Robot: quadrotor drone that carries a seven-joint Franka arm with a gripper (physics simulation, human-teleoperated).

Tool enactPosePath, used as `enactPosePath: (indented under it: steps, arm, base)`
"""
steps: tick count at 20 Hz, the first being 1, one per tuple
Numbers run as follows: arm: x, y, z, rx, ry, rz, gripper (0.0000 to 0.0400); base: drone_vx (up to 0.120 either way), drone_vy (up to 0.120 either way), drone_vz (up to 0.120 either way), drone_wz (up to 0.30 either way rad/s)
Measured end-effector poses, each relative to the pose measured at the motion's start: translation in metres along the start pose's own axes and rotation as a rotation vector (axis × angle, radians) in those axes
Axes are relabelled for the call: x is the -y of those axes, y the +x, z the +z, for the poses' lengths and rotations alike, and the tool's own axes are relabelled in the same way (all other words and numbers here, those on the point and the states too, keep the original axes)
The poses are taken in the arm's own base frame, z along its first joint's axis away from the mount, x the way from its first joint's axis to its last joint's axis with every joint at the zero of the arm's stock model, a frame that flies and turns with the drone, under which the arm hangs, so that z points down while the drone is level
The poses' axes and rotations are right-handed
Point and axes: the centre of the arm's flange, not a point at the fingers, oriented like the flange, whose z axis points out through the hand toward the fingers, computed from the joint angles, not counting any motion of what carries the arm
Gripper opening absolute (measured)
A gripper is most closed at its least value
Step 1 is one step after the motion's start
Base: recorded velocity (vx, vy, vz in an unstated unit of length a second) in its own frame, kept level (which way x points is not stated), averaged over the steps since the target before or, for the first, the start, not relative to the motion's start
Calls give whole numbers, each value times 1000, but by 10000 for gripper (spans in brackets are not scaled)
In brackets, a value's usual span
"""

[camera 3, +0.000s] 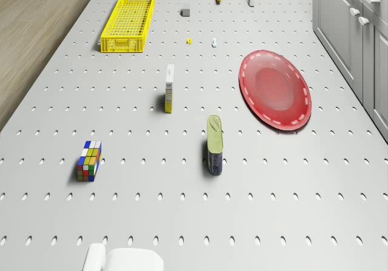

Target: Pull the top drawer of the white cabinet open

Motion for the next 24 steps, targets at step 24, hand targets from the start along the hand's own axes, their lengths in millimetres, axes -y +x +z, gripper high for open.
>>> enactPosePath:
  steps: [24]
  arm:
    - [-1, 1, 0, 5, 5, 1, 305]
  base:
    - [120, -120, 40, 0]
